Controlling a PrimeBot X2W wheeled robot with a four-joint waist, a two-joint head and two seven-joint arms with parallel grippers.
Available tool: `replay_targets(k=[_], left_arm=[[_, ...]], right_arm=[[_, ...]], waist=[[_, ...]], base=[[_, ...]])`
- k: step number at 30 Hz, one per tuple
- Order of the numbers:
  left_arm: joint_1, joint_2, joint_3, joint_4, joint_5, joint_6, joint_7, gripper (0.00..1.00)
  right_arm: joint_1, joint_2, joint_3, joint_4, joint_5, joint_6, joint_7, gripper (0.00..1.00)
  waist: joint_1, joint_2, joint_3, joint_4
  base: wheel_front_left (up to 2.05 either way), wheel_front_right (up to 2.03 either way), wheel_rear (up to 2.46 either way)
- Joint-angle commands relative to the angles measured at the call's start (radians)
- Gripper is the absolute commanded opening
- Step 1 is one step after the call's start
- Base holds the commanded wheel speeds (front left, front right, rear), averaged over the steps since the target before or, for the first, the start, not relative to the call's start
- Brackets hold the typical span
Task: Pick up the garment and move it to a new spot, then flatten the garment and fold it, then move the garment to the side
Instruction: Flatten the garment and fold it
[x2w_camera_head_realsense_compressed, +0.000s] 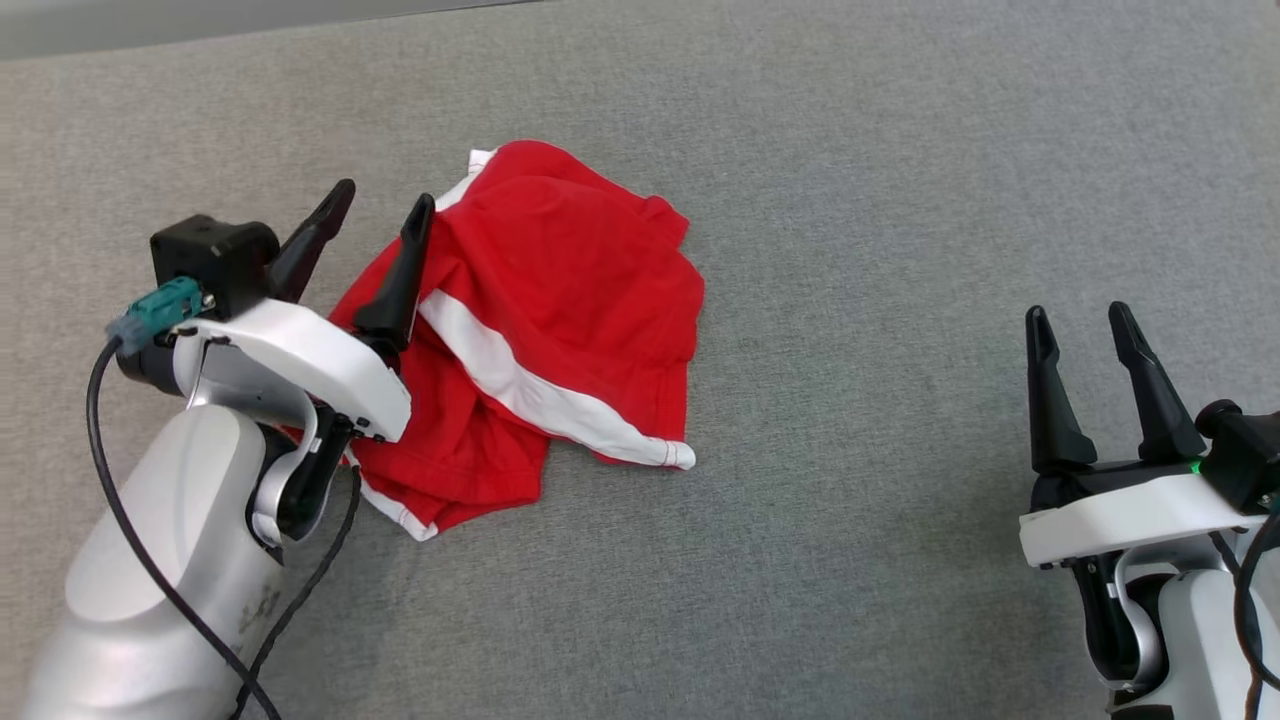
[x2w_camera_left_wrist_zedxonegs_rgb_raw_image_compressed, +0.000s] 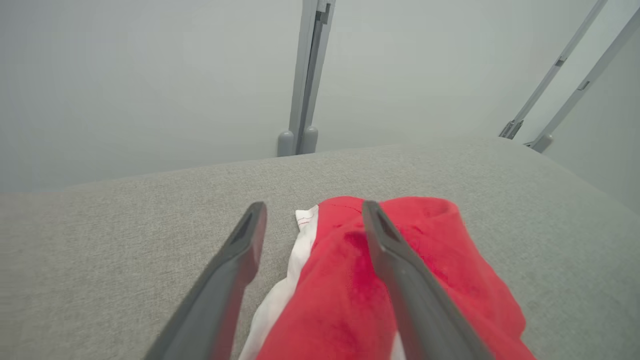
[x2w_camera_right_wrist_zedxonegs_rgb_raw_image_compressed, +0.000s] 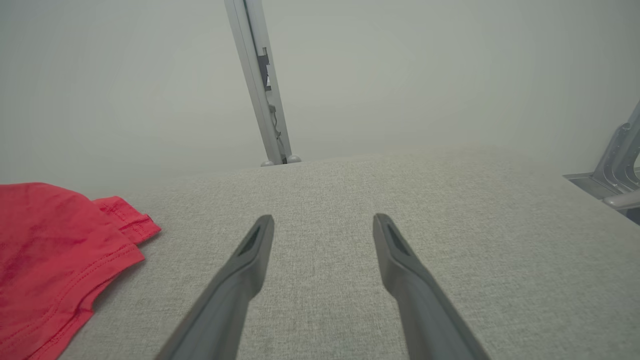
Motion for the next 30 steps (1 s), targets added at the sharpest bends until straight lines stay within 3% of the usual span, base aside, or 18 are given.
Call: replay_targets(k=[1, 17, 30], left_arm=[[0.026, 0.001, 0.013, -0.022, 0.0, 0.017, -0.028, 1.0], [0.252, 0.038, 0.197, -0.278, 0.014, 0.191, -0.223, 1.0], [0.505, 0.035, 0.246, -0.41, 0.072, 0.236, -0.237, 1.0]], right_arm=[[-0.003, -0.007, -0.007, -0.001, -0.005, 0.002, 0.0, 1.0], [0.03, -0.007, -0.014, -0.032, -0.031, 0.002, 0.026, 1.0], [0.078, -0.007, -0.01, -0.044, -0.048, 0.002, 0.056, 1.0]], waist=[[0.0, 0.0, -0.012, 0.016], [0.0, 0.0, -0.081, 0.081], [0.0, 0.0, -0.16, 0.097]], base=[[0.0, 0.0, 0.0], [0.0, 0.0, 0.0], [0.0, 0.0, 0.0]])
